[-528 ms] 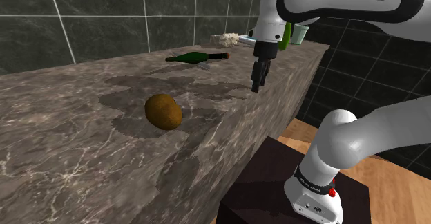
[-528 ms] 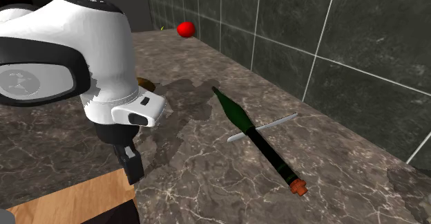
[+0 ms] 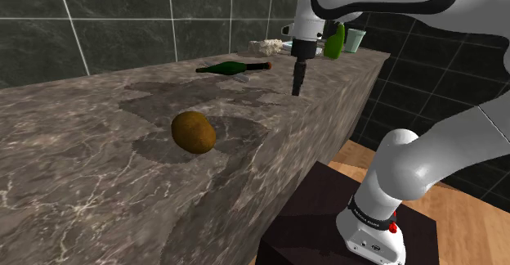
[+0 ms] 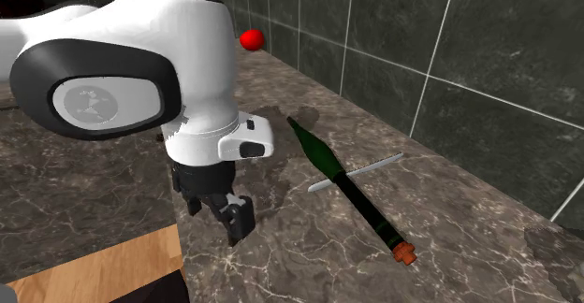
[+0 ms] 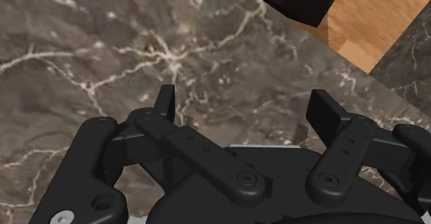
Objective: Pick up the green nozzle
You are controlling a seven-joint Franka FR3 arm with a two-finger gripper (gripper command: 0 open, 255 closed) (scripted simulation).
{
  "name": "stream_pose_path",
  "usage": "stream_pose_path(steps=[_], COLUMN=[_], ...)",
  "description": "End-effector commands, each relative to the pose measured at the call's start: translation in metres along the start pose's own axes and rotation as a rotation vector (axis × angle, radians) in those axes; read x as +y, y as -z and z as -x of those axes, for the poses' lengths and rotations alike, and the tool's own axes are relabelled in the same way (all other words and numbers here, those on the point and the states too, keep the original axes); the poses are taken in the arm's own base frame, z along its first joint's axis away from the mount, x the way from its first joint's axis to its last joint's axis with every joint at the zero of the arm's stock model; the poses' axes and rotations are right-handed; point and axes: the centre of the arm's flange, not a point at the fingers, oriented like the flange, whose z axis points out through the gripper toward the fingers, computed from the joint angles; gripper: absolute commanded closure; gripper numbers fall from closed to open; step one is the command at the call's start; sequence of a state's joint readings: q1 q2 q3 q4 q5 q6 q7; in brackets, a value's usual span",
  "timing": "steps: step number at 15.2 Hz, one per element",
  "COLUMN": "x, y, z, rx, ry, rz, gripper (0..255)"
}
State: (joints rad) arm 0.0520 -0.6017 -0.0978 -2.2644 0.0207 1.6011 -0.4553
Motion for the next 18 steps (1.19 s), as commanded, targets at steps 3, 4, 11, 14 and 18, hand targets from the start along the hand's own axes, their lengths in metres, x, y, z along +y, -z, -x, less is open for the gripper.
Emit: stream_pose_path(steps=[3,4,11,14,18], x=[0.036,0.044,0.085,0.095,0.099], y=[0.009,0.013,0.037,0.048,0.064], z=[-0.032,-0.041,-0.111,-0.144,-0.189], rx=[0.018,0.022,0.054,0.068,0.086], ry=[0.203,0.251,0.593,0.739,0.934], rz=[0.023,0.029,0.067,0.083,0.105], gripper=[0,0,0,0,0])
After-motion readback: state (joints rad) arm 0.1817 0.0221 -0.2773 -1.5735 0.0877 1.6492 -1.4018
